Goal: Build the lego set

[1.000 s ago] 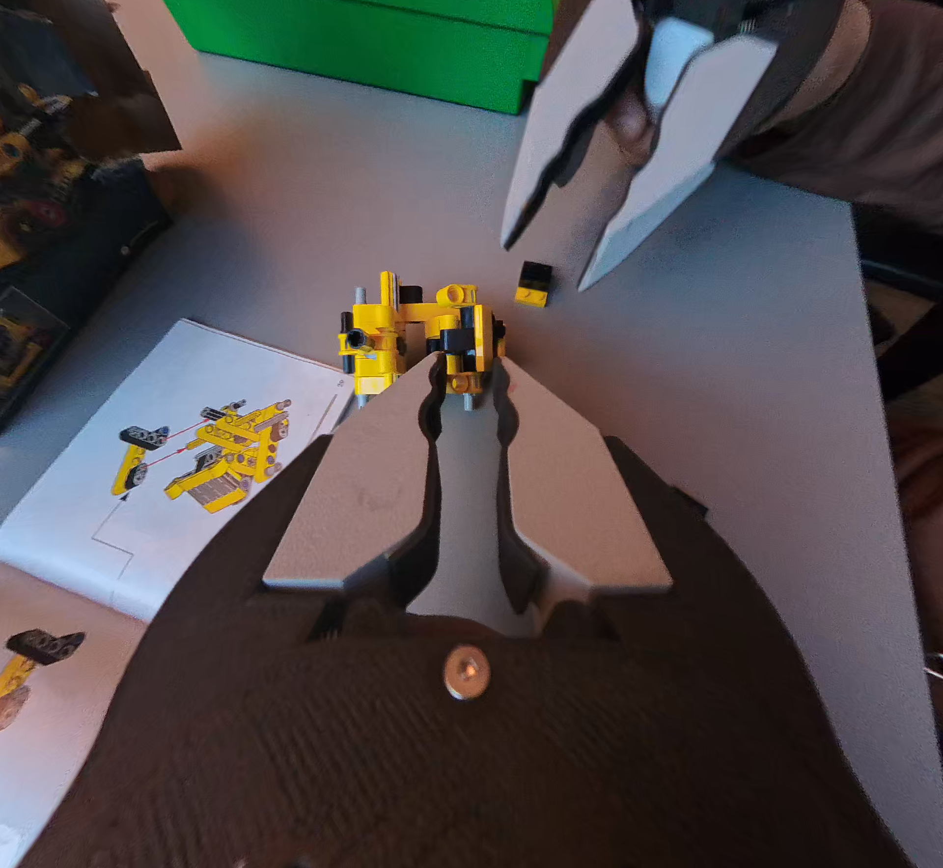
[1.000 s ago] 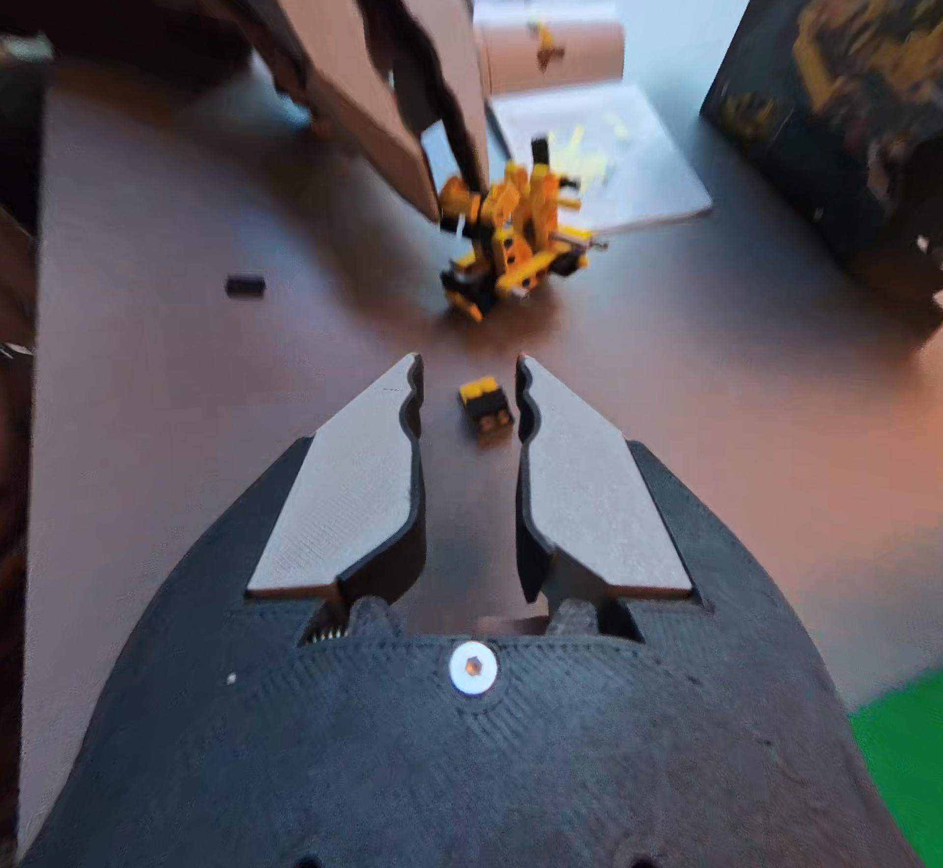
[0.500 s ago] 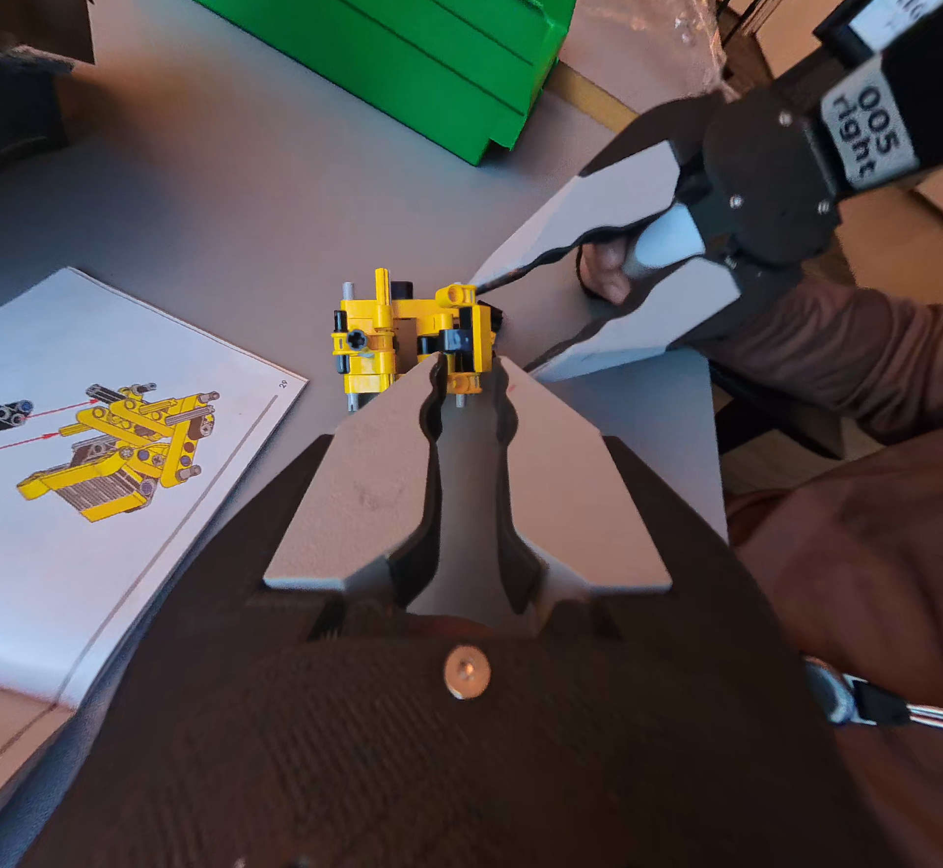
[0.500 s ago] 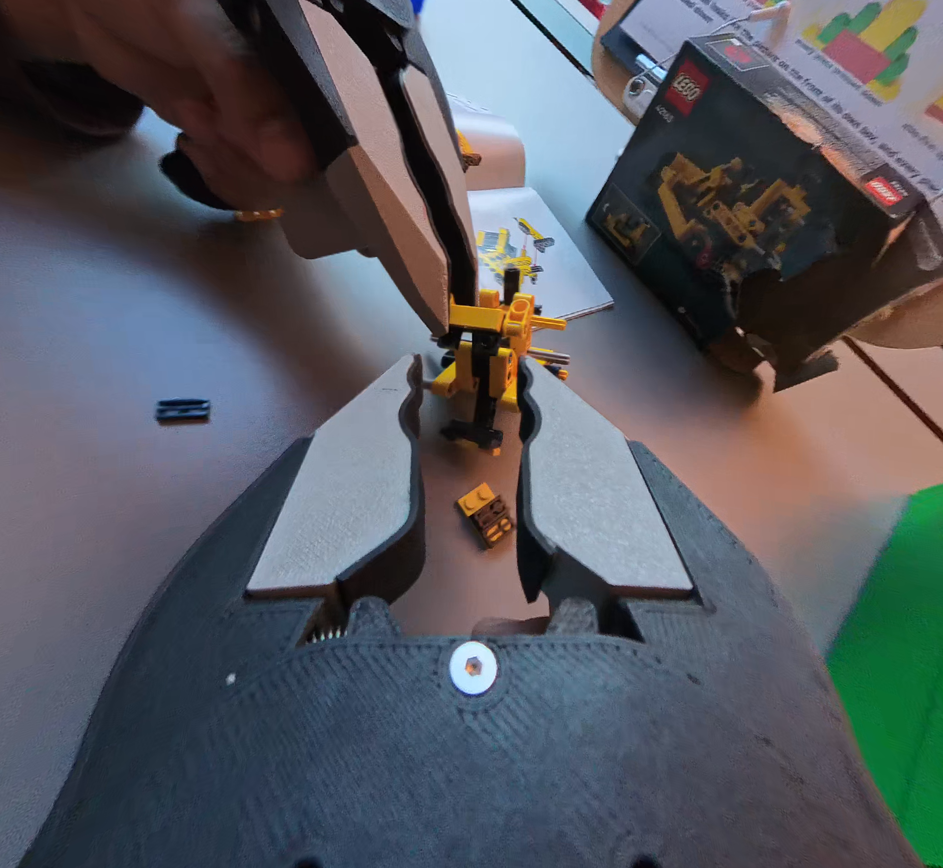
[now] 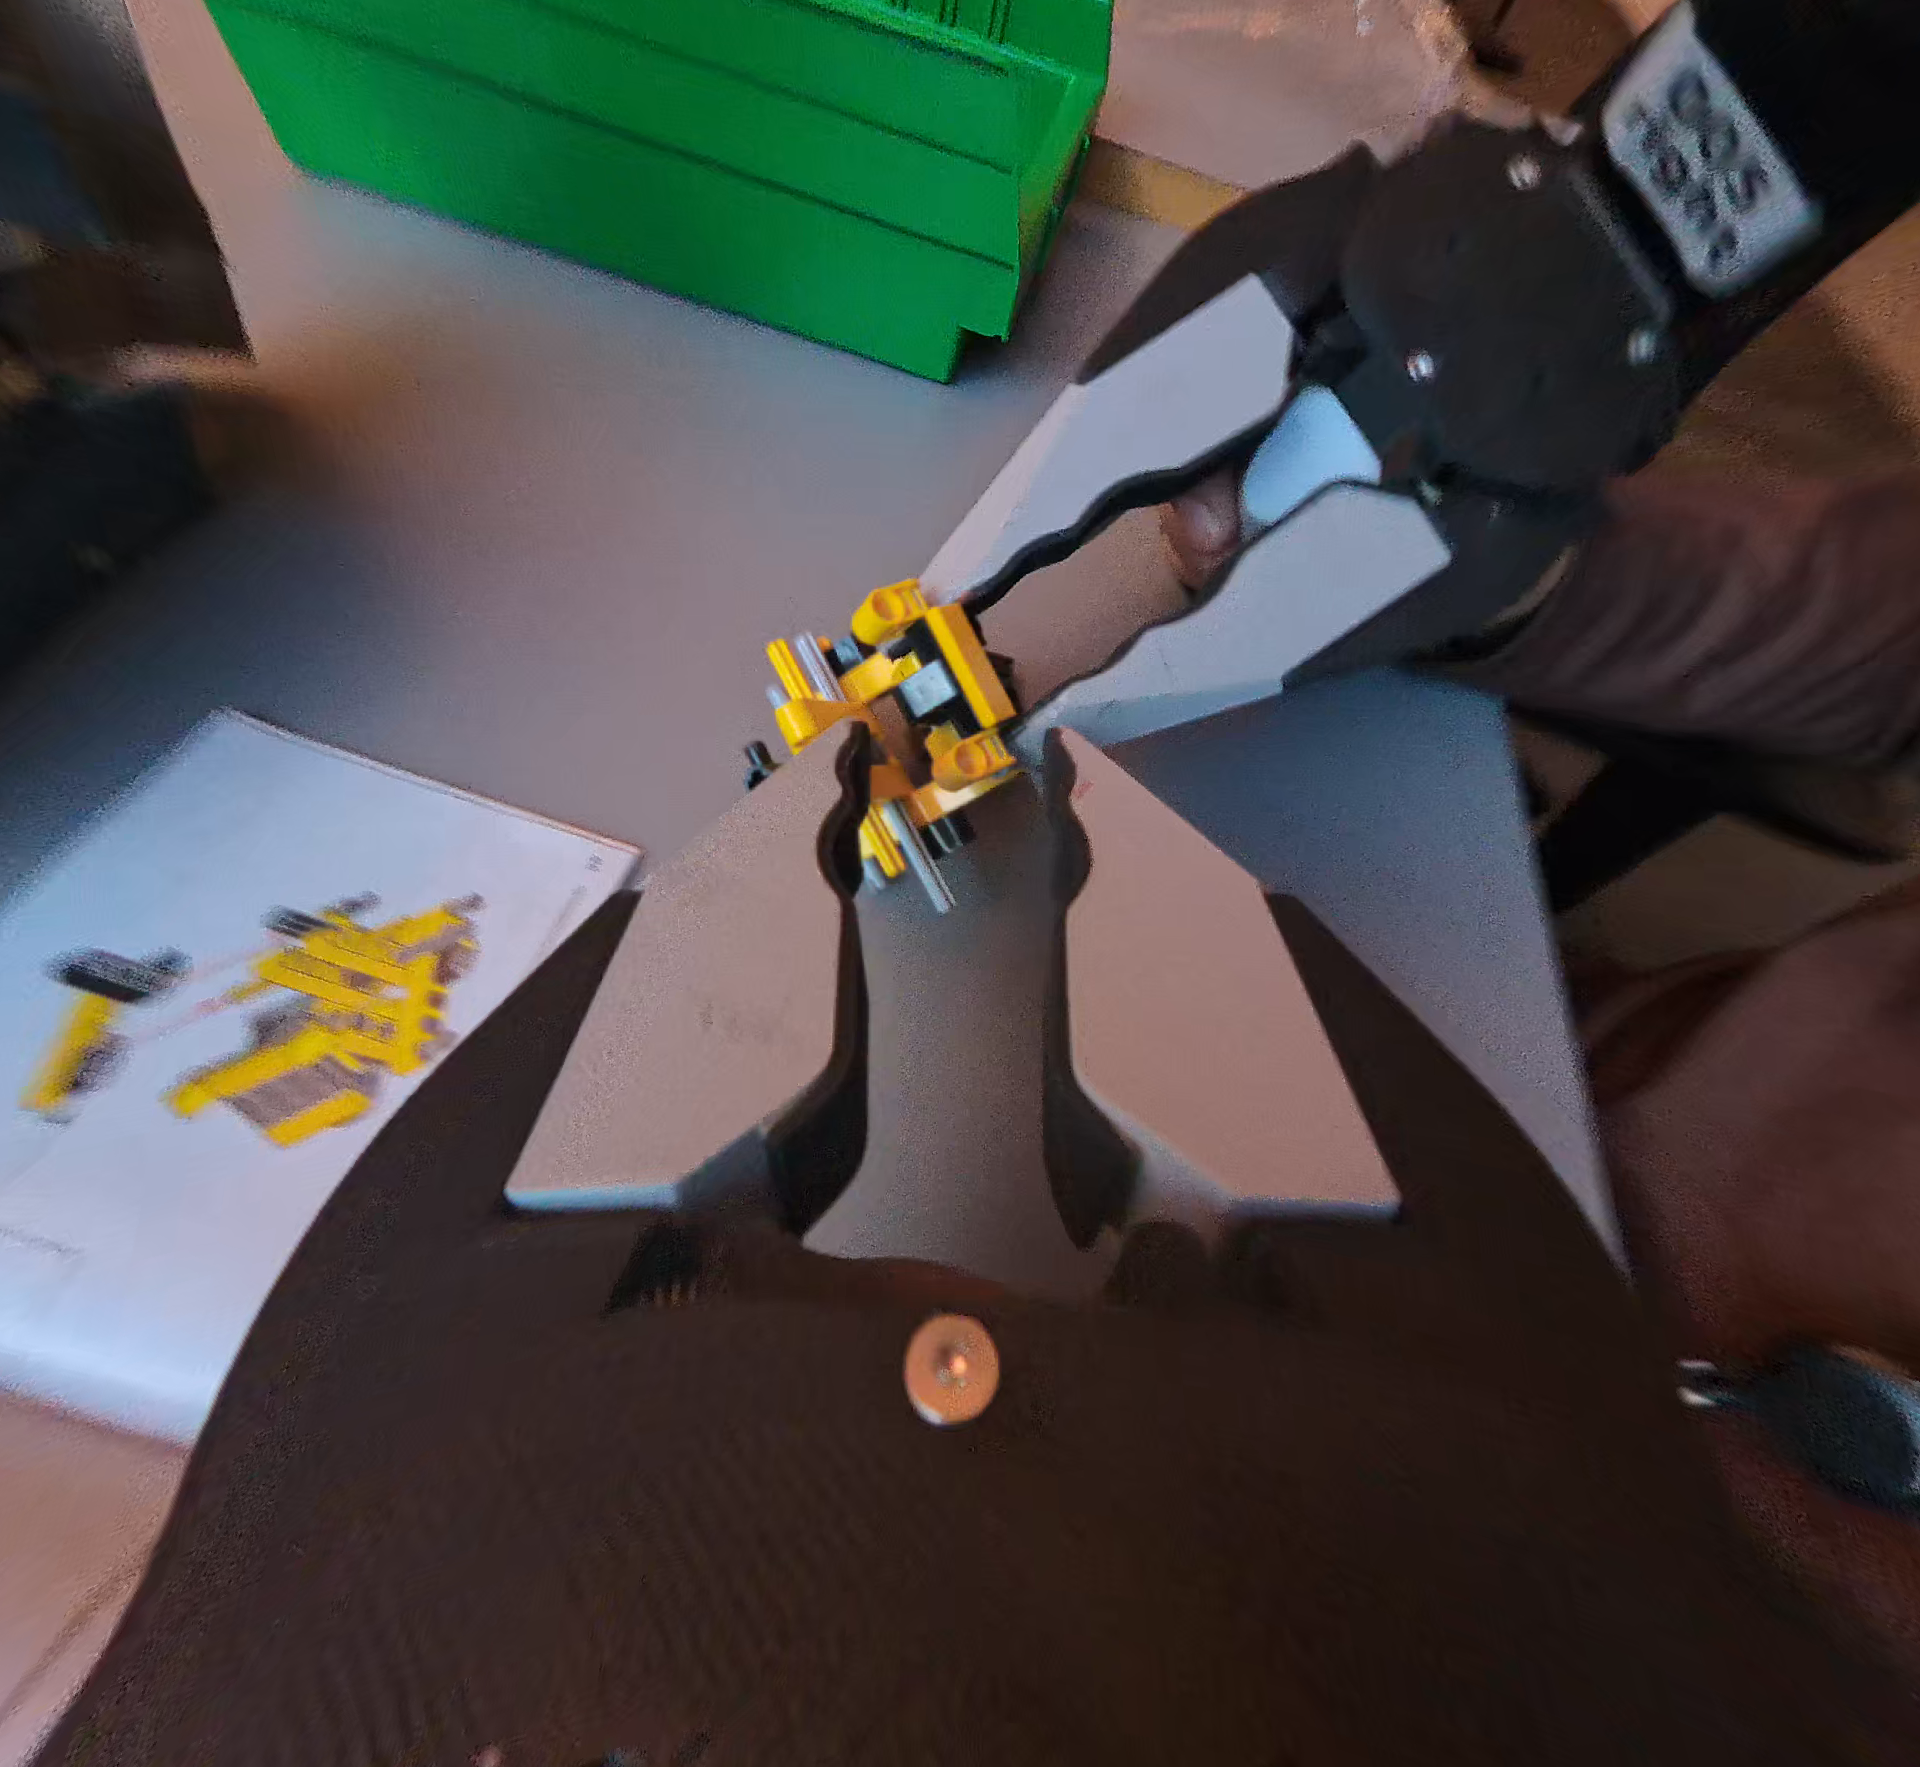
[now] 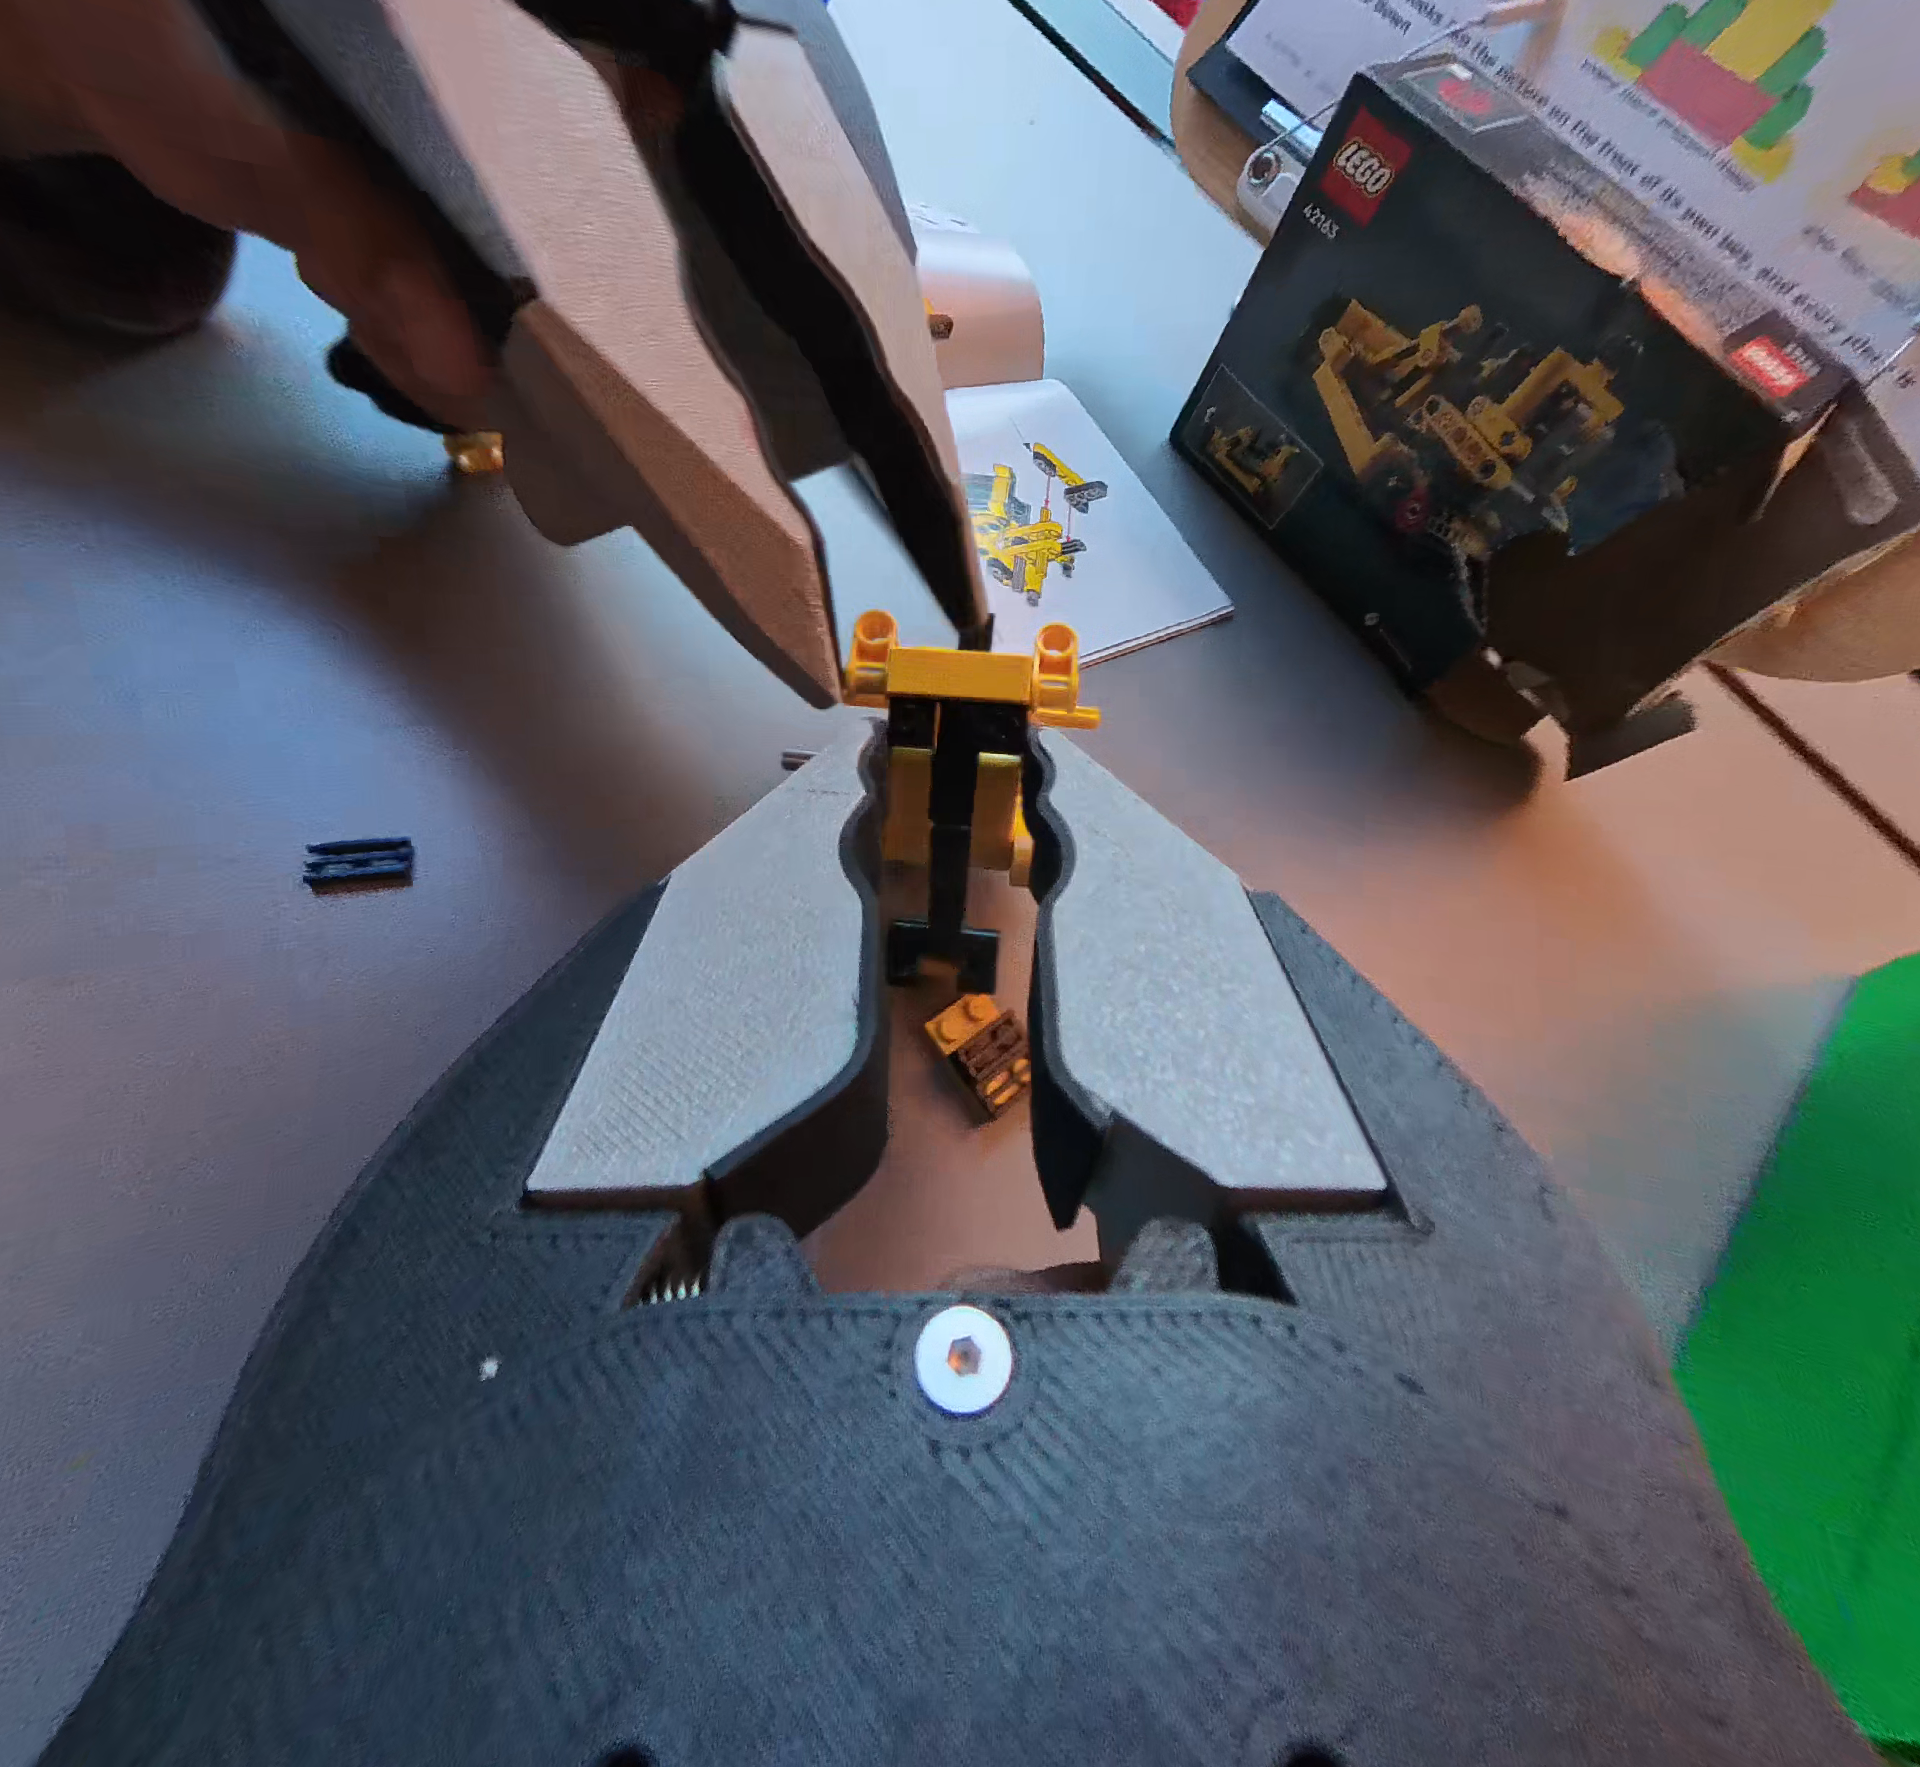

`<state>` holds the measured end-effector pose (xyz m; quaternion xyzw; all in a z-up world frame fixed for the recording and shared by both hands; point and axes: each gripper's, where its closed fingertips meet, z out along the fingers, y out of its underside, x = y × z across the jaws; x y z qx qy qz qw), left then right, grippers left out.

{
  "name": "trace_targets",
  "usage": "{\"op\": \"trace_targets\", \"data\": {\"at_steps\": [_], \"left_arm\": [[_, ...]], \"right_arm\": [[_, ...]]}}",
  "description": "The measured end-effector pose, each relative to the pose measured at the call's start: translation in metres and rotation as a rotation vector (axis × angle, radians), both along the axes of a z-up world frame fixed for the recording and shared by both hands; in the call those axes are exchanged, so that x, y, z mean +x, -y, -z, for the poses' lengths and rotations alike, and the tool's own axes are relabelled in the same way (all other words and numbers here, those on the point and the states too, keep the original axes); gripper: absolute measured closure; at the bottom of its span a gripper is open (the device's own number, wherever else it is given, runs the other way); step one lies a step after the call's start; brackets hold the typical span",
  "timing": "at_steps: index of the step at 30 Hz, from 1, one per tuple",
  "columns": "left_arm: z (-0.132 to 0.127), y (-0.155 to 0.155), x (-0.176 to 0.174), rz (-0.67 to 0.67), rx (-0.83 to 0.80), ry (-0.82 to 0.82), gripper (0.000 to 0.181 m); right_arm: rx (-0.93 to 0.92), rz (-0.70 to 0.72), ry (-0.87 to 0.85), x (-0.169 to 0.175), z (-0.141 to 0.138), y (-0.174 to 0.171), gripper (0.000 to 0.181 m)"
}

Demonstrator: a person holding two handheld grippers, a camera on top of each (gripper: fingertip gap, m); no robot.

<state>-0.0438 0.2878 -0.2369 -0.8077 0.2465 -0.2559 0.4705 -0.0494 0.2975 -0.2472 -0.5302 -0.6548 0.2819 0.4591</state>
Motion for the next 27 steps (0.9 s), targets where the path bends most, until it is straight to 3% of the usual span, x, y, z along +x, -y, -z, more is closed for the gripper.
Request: {"op": "trace_targets", "data": {"at_steps": [4, 8, 12, 16, 21, 27], "left_arm": [[-0.007, -0.001, -0.004, -0.009, 0.264, -0.319, 0.156], [-0.002, 0.000, -0.002, 0.017, 0.477, -0.659, 0.145], [0.007, -0.001, 0.007, 0.052, 0.598, -0.863, 0.143], [0.000, -0.009, 0.009, 0.014, 0.771, -1.058, 0.153], [0.001, -0.010, 0.014, 0.011, 0.783, -1.054, 0.158], [0.003, -0.004, 0.017, 0.020, 0.624, -0.762, 0.162]], "right_arm": [[-0.091, -0.012, 0.002, 0.003, 0.002, 0.000, 0.160], [-0.201, -0.032, 0.045, 0.007, 0.003, 0.002, 0.160], [-0.326, -0.052, 0.105, 0.010, 0.003, 0.004, 0.160], [-0.410, -0.065, 0.133, 0.013, -0.002, 0.007, 0.160], [-0.445, -0.061, 0.150, 0.016, -0.002, 0.007, 0.160], [-0.446, -0.087, 0.090, 0.016, -0.007, 0.012, 0.160]]}}
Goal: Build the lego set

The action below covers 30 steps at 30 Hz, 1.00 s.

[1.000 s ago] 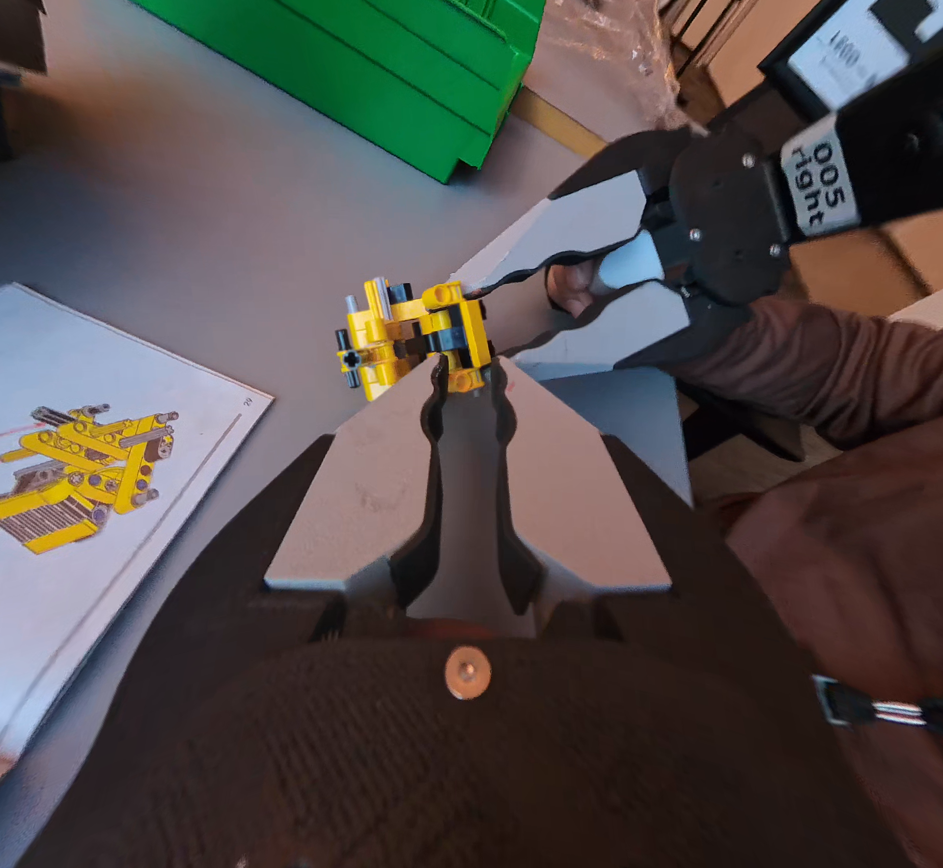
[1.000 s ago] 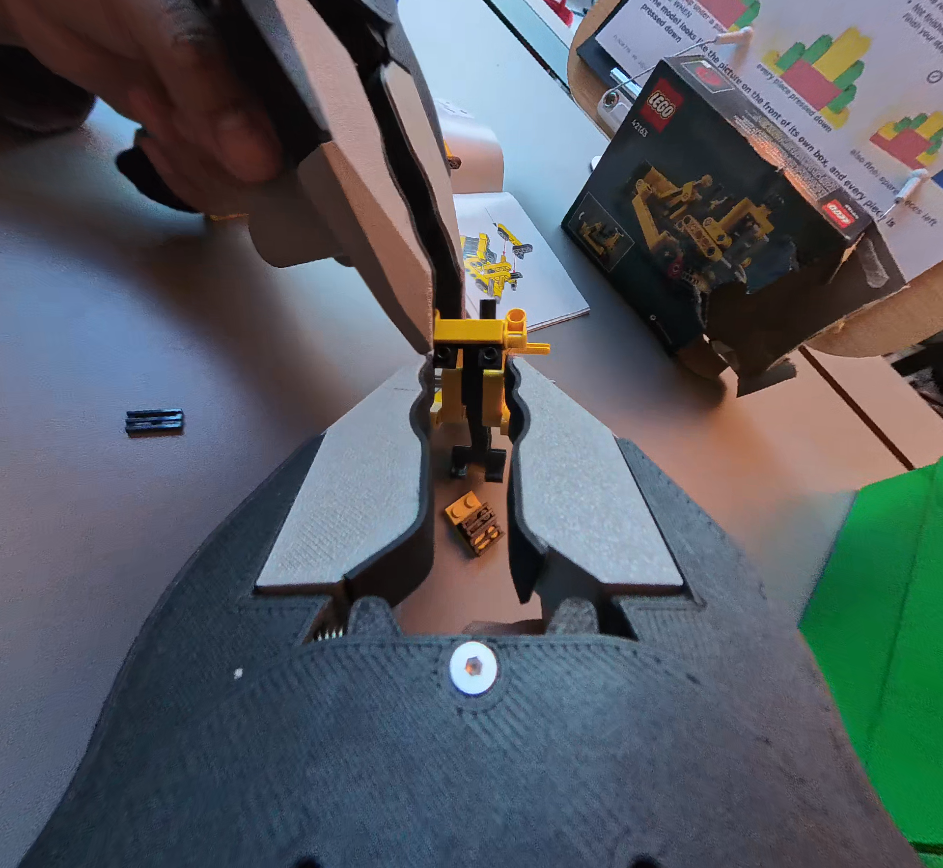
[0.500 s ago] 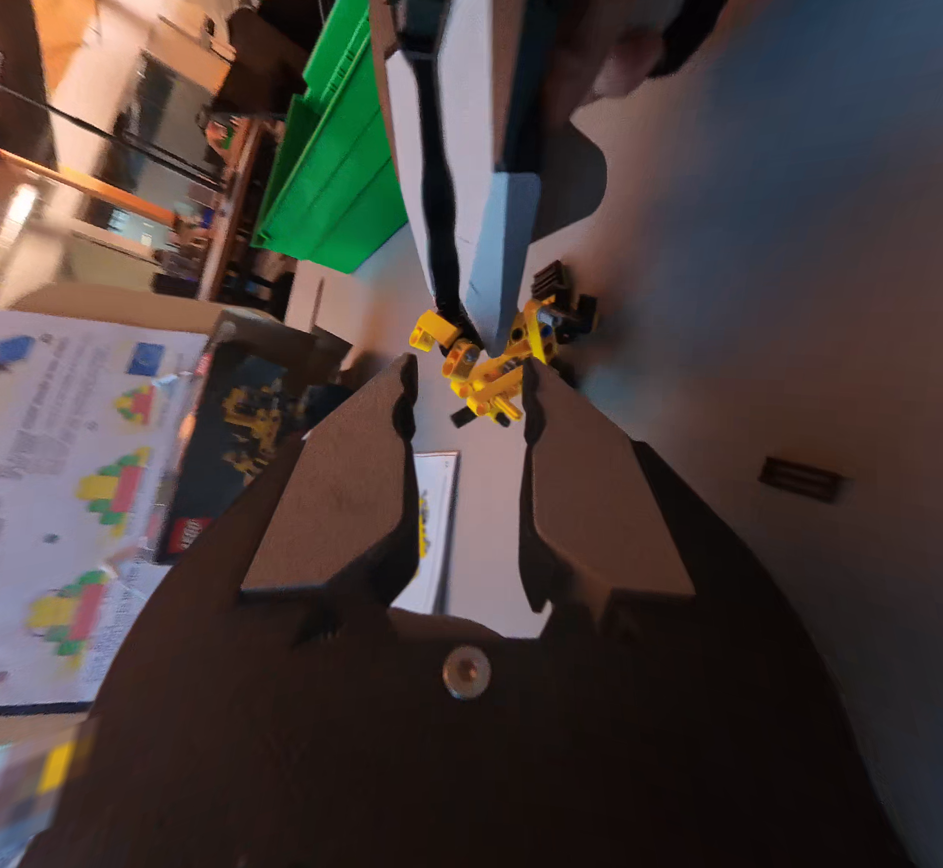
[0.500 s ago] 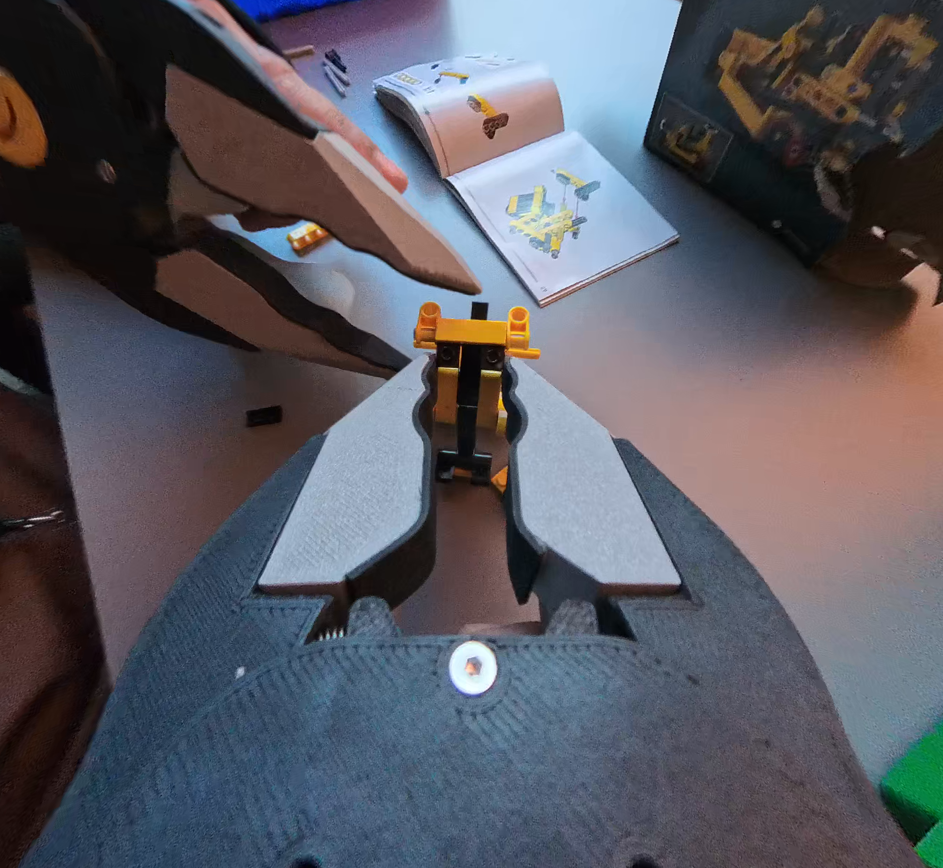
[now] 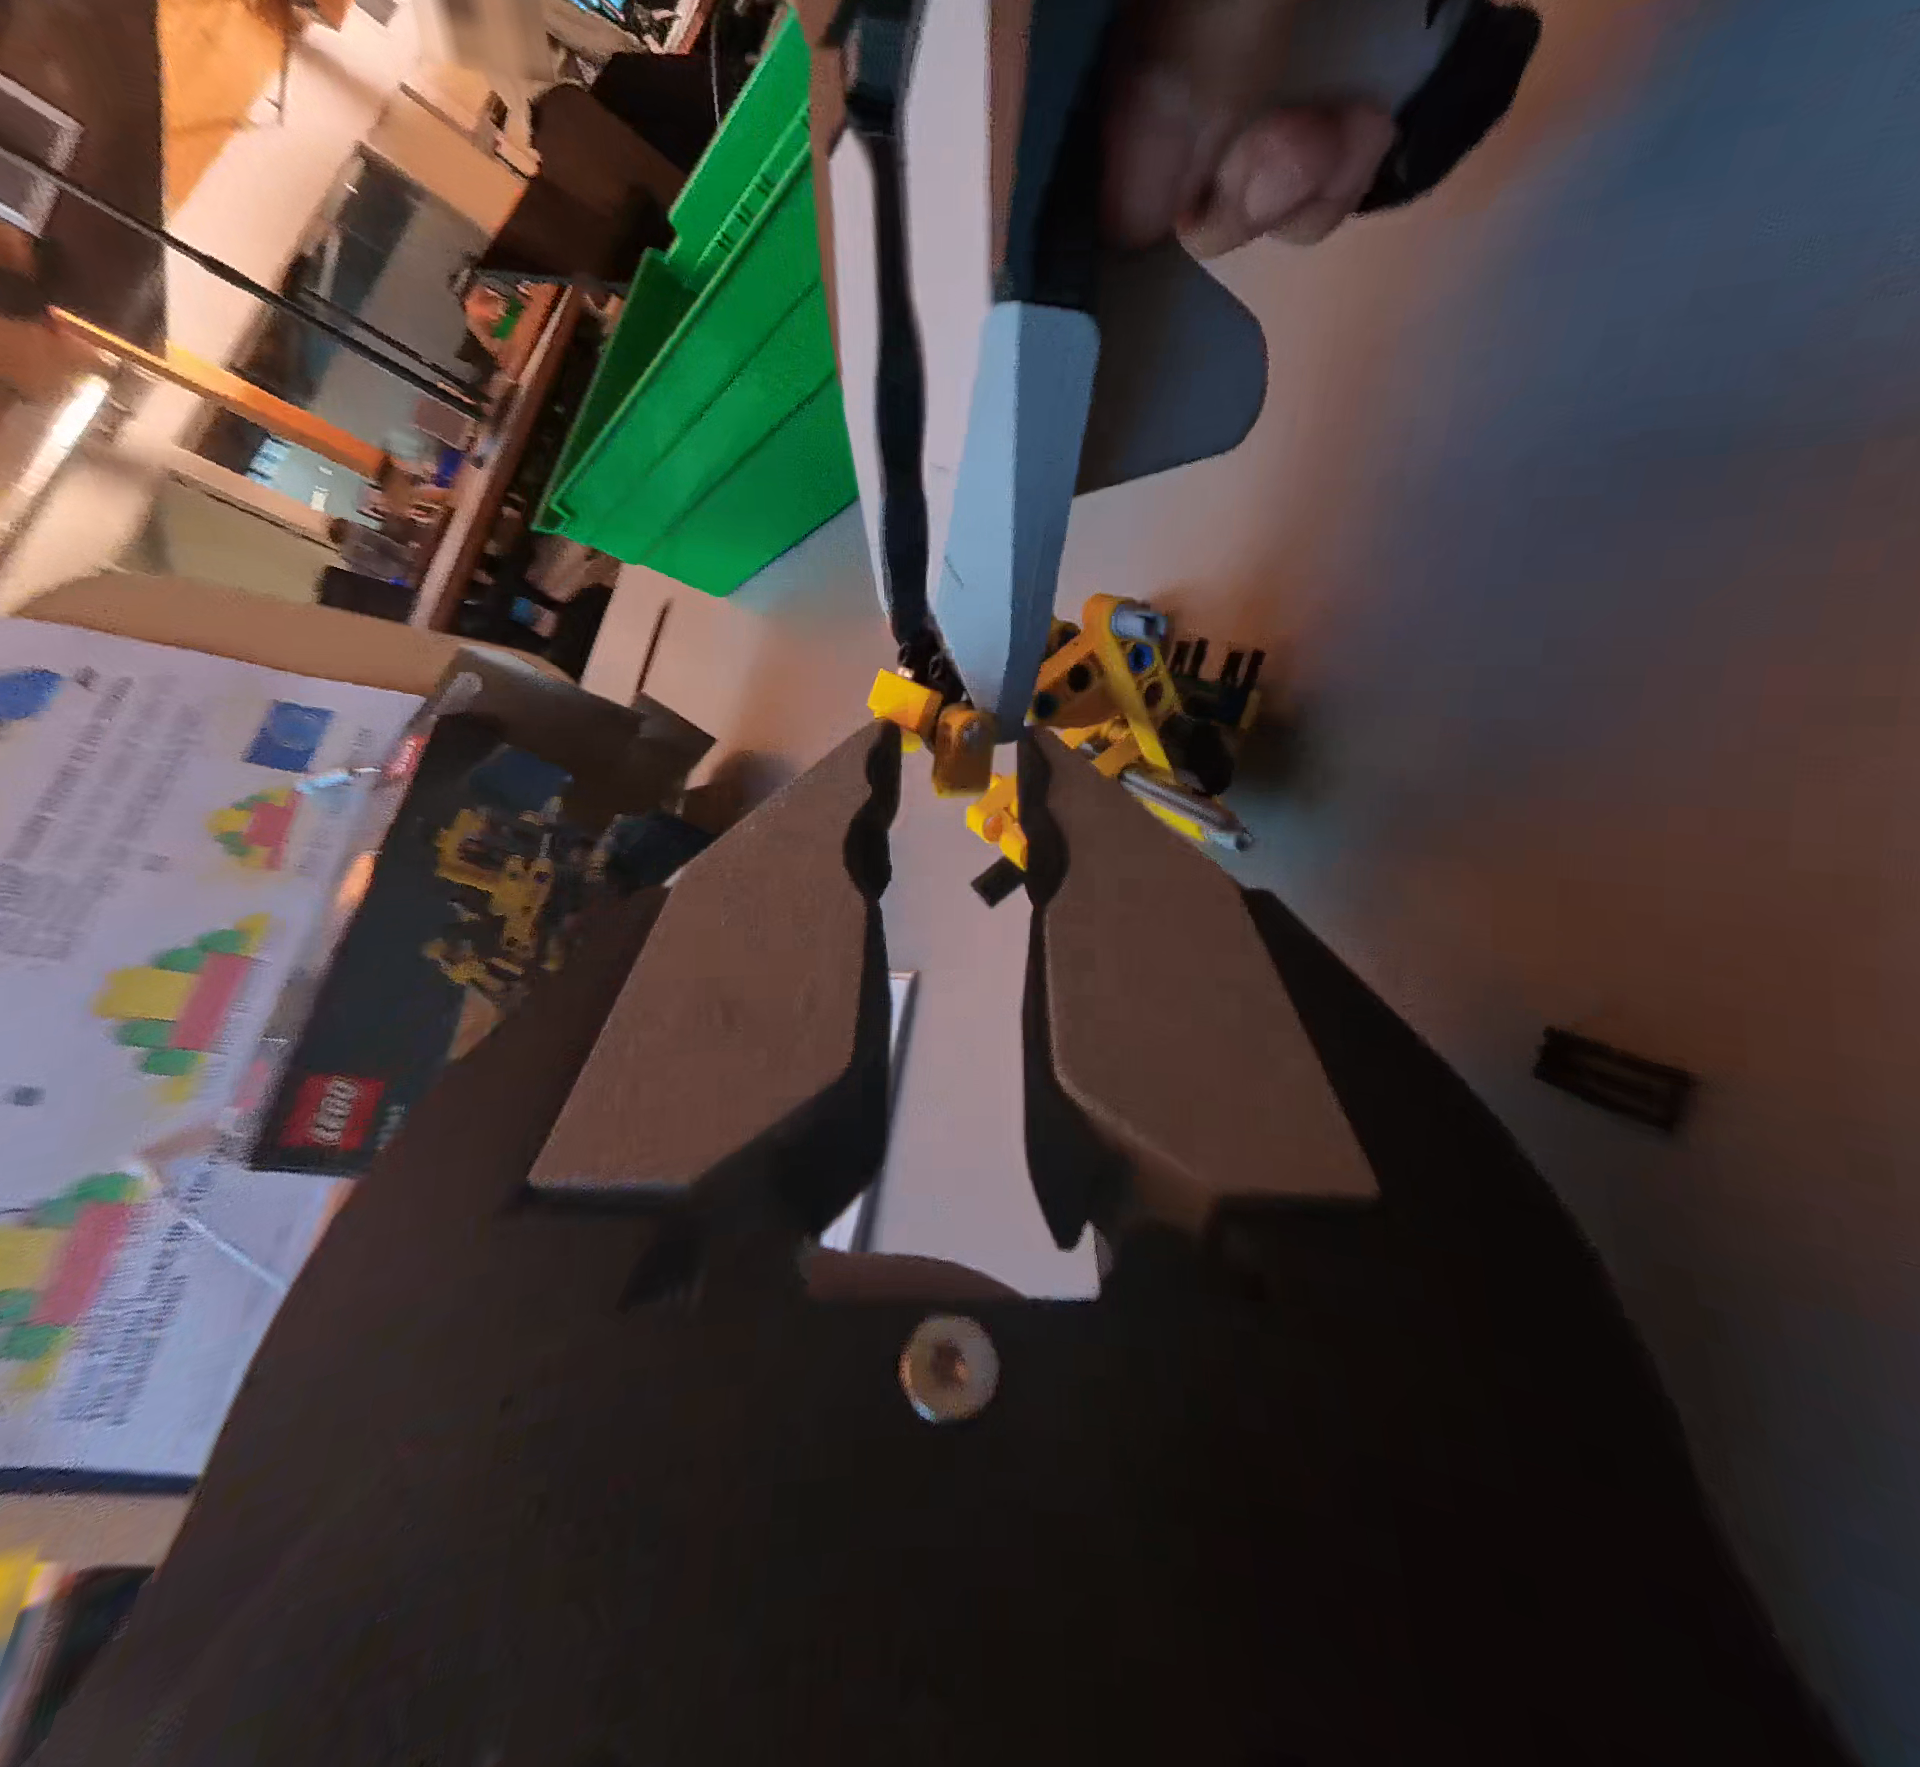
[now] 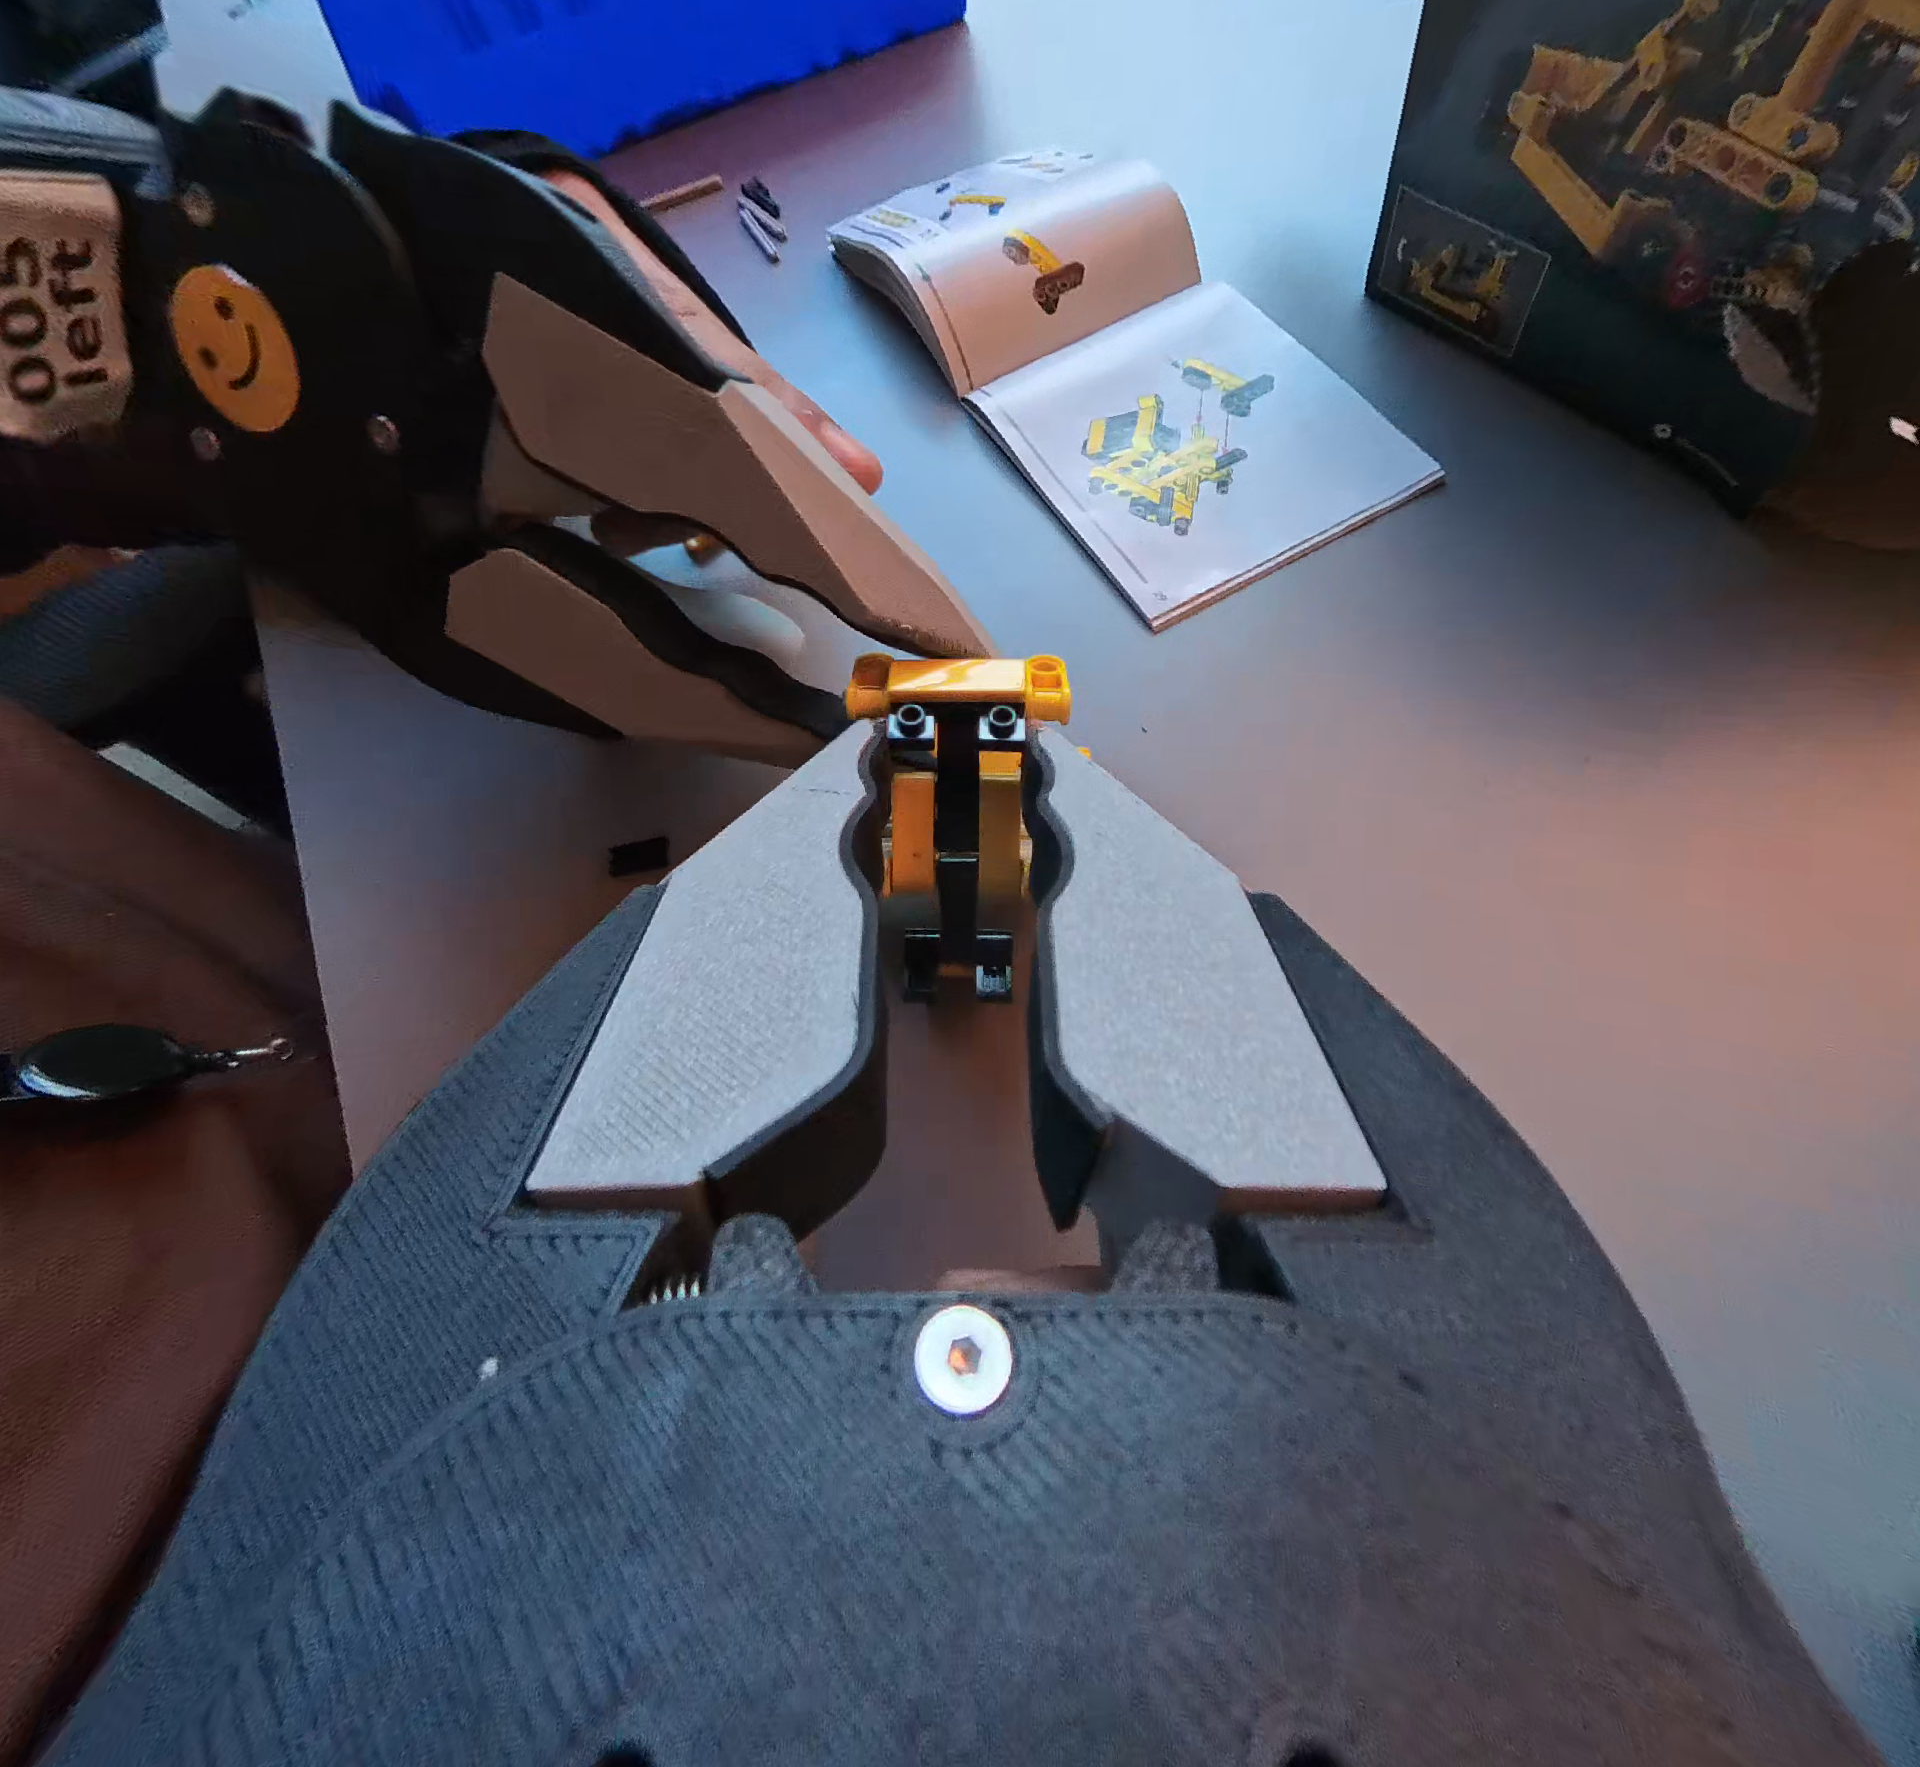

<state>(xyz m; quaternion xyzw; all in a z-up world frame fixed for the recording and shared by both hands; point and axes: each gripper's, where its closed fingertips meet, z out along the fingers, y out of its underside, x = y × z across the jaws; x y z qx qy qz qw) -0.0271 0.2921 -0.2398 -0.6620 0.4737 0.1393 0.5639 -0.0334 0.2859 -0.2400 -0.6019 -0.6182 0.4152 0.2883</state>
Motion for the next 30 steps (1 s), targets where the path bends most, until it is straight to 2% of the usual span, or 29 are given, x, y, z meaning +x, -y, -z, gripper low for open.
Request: {"op": "trace_targets", "data": {"at_steps": [3, 7, 11, 13, 21, 30], "left_arm": [[0.0000, 0.0014, 0.0004, 0.010, -0.044, 0.058, 0.164], [0.0049, 0.0027, 0.0002, 0.017, -0.047, 0.022, 0.164], [0.0049, 0.0045, 0.0010, 0.032, -0.055, 0.027, 0.165], [0.0041, 0.0042, -0.0007, 0.026, -0.051, 0.026, 0.172], [0.0088, 0.0036, -0.0034, 0.012, -0.036, -0.035, 0.174], [0.0061, 0.0078, 0.0006, 0.018, -0.039, -0.011, 0.174]], "right_arm": [[0.001, -0.002, -0.015, -0.0006, -0.0010, 0.0005, 0.160], [0.020, -0.019, -0.012, -0.0006, 0.0032, 0.0018, 0.160], [-0.044, -0.035, -0.037, 0.0003, 0.0024, 0.0040, 0.160], [-0.081, -0.059, -0.044, 0.0022, 0.0020, 0.0062, 0.157], [-0.114, -0.070, -0.062, 0.0049, 0.0020, 0.0033, 0.174], [-0.148, -0.086, -0.109, 0.0049, 0.0000, 0.0074, 0.176]]}}
